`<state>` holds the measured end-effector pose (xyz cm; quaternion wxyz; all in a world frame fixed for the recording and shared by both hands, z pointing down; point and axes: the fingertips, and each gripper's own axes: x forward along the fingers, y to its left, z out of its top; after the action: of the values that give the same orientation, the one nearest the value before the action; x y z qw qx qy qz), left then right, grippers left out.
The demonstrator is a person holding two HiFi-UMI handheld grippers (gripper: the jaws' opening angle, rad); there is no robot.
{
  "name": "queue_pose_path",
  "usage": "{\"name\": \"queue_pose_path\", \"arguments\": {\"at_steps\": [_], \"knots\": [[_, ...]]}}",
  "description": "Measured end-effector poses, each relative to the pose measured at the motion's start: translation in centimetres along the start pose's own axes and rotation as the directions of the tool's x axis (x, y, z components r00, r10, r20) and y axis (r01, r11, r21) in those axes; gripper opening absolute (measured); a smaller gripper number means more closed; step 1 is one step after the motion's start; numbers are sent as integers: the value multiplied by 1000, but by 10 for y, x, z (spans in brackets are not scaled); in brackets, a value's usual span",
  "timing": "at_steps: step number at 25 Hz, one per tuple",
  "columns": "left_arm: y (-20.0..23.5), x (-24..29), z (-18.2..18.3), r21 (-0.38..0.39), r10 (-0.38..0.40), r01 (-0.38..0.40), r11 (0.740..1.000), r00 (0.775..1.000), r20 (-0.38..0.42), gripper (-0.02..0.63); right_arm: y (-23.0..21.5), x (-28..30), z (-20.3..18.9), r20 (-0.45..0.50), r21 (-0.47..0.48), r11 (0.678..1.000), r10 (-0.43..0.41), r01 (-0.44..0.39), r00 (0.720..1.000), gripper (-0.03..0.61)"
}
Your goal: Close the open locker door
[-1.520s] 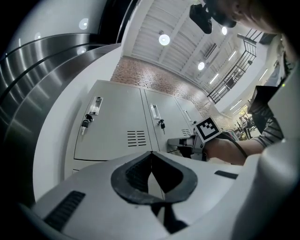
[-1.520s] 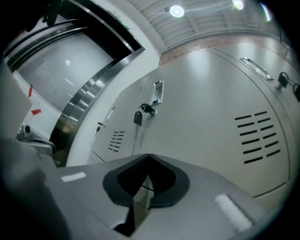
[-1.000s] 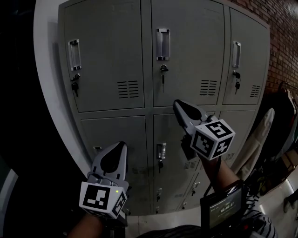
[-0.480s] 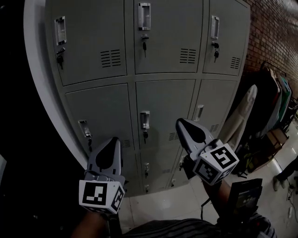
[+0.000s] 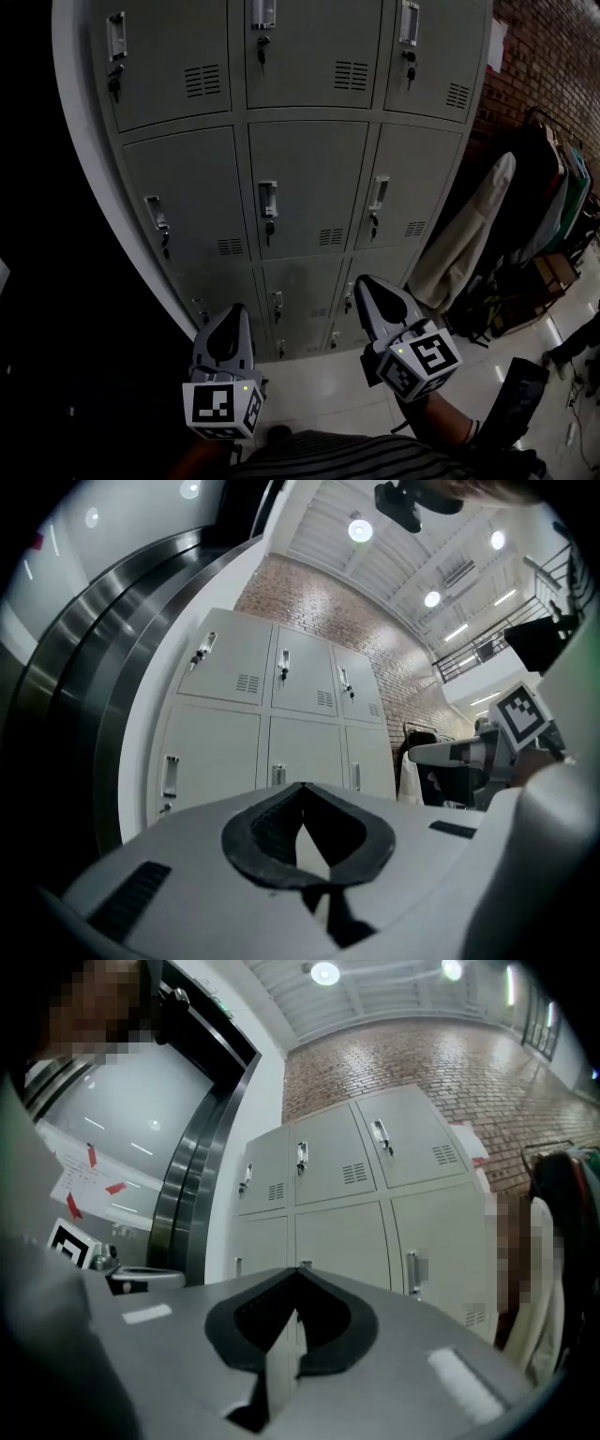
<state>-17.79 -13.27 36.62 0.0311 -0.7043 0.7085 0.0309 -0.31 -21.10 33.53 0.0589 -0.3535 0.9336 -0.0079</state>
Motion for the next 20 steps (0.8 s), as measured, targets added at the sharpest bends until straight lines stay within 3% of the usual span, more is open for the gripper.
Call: {"name": "queue_pose_path", "arguments": {"at_steps": [3,7,20], "knots": [[-10,-11,-20,-44,42,-44,998,998,-51,5,-8,-20,-16,-37,21,1000,-8,9,999,0],[-9,-20,-27,-45,75,-78,996,995,-63,5,-12,-30,-32,-63,51,998,-20,23,998,0],[7,-46,-42,-57,51,-56,997,994,-96,5,29,-29,-51,-97,45,999,-19,23,995,0]]}}
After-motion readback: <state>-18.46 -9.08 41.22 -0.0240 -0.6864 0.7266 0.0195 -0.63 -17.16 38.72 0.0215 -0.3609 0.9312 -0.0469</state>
